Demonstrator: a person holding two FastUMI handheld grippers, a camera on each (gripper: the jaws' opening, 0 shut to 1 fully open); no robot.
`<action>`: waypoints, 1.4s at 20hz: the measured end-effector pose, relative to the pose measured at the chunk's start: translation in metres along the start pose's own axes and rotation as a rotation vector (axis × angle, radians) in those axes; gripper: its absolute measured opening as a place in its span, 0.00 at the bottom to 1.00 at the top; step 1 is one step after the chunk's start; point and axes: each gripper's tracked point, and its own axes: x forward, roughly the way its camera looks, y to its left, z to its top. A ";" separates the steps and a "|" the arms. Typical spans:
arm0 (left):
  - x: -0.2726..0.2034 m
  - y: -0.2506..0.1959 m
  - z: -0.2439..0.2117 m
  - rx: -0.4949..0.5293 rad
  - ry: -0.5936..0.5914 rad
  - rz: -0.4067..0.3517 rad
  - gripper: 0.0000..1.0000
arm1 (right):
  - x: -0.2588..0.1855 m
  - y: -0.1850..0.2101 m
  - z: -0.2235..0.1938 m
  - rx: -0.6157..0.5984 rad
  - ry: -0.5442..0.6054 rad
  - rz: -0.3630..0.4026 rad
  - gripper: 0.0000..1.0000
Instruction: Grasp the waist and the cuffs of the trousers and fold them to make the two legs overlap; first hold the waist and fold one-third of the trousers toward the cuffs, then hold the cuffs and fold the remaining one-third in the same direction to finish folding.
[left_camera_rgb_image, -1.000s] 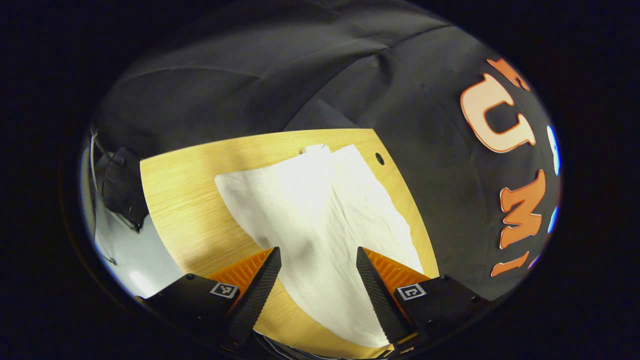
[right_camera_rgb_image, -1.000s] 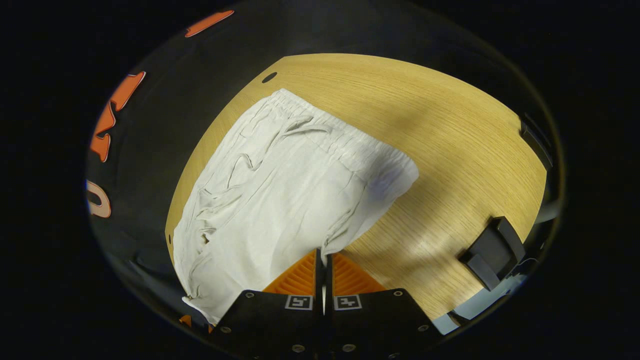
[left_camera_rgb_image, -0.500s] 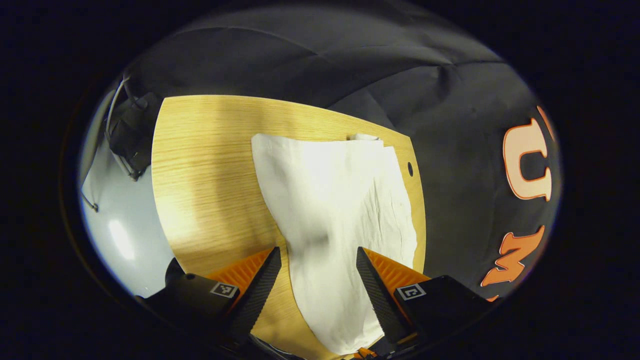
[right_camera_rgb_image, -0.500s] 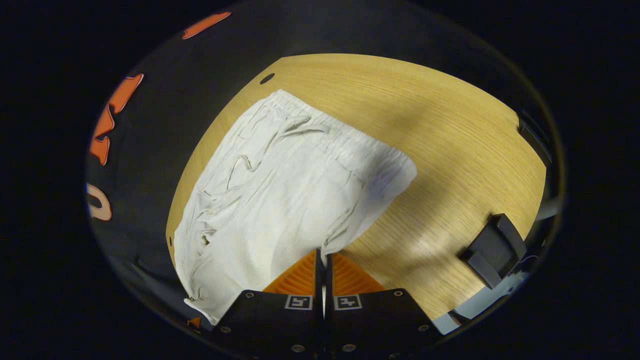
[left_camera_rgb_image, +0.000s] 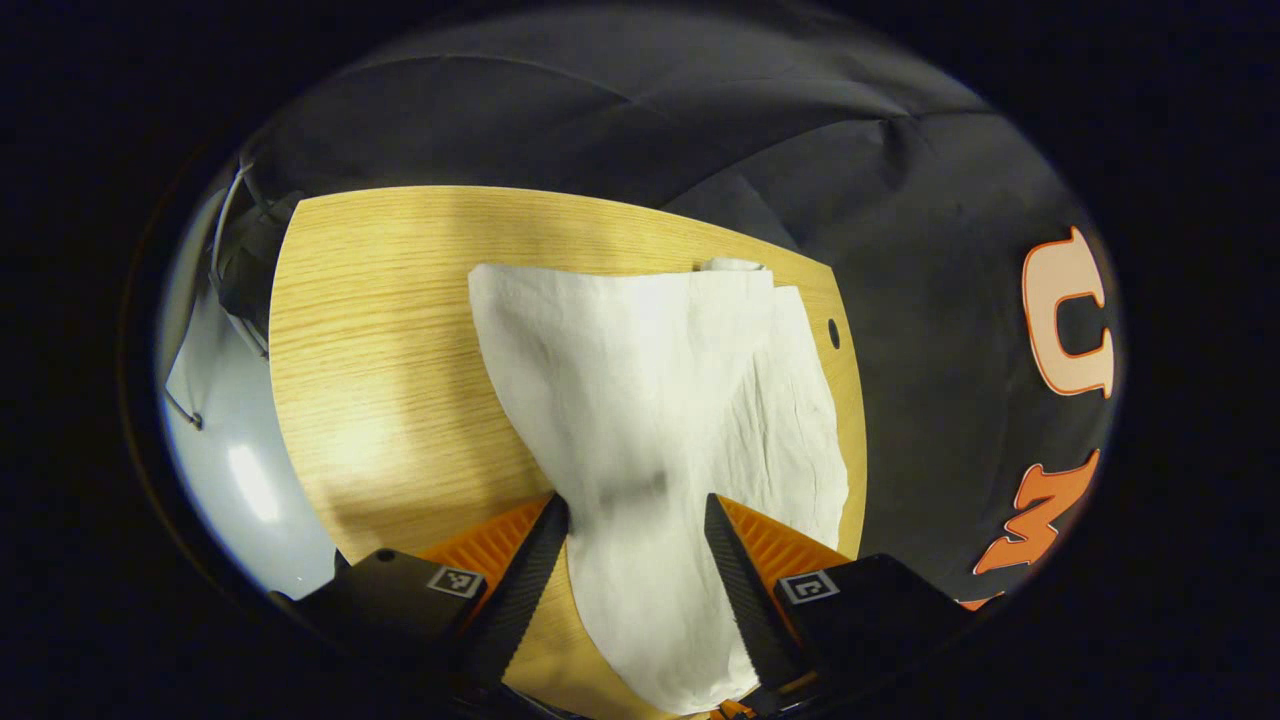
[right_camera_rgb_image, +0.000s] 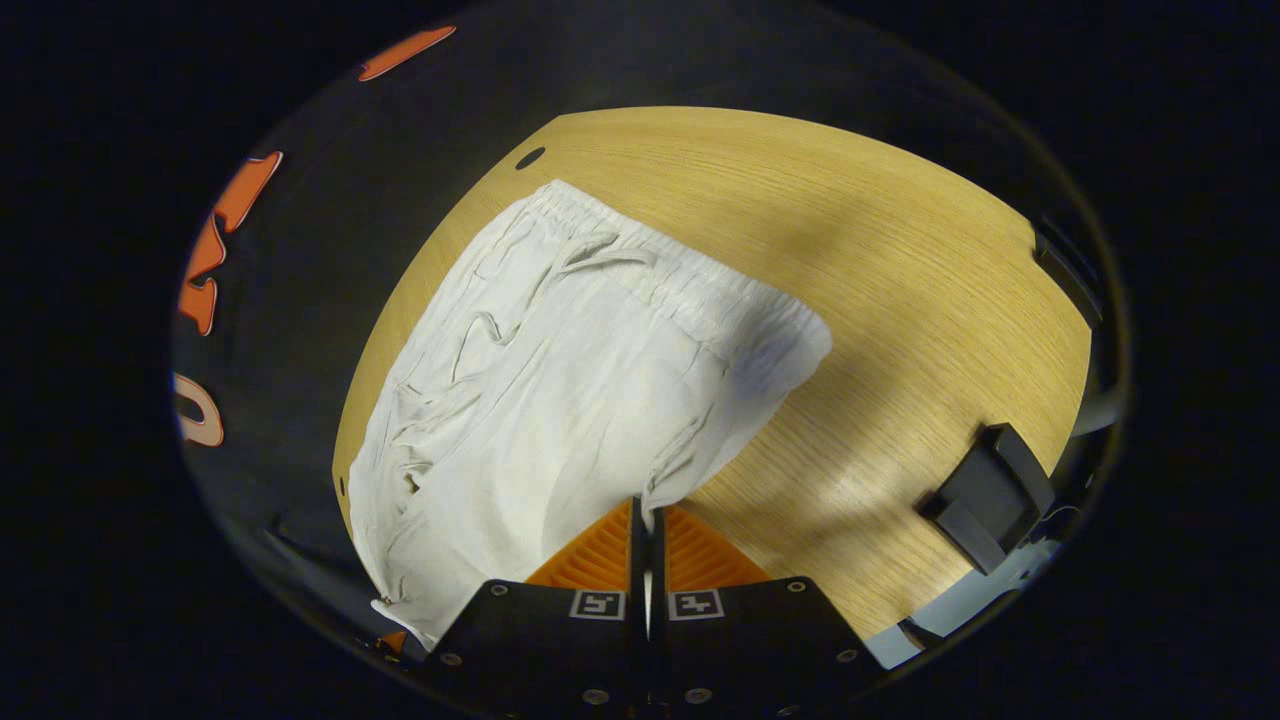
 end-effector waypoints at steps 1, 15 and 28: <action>0.003 0.003 -0.001 -0.003 0.013 0.013 0.79 | 0.000 0.000 0.000 0.006 -0.001 0.002 0.01; 0.024 -0.023 -0.020 -0.037 0.113 -0.033 0.04 | -0.008 0.000 -0.001 0.002 -0.002 0.011 0.01; -0.027 -0.151 0.036 0.100 0.097 -0.271 0.04 | -0.079 0.061 0.043 0.039 -0.098 0.149 0.05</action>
